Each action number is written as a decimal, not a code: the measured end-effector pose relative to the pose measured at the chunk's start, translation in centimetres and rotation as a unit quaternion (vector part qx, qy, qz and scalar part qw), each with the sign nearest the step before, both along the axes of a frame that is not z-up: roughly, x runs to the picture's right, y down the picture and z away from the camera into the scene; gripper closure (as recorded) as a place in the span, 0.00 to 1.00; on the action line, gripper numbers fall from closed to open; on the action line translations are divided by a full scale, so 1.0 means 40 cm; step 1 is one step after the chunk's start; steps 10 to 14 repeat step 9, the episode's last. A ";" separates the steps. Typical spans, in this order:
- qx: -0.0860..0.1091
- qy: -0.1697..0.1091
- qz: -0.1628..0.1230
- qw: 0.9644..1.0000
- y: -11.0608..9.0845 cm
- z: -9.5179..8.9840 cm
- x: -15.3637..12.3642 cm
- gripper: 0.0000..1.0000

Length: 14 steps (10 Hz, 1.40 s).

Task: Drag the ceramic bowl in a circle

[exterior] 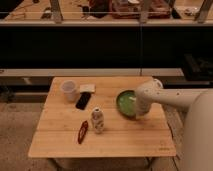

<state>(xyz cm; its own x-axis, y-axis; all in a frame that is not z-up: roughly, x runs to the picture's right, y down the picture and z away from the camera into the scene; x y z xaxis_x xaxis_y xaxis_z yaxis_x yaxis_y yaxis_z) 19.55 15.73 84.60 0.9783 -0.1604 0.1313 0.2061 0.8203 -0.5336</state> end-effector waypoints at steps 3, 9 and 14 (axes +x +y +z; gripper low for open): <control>0.006 0.006 0.007 1.000 -0.003 -0.001 -0.003 1.00; 0.016 0.016 0.028 0.999 -0.126 0.104 -0.067 1.00; 0.016 0.016 0.028 0.999 -0.126 0.104 -0.067 1.00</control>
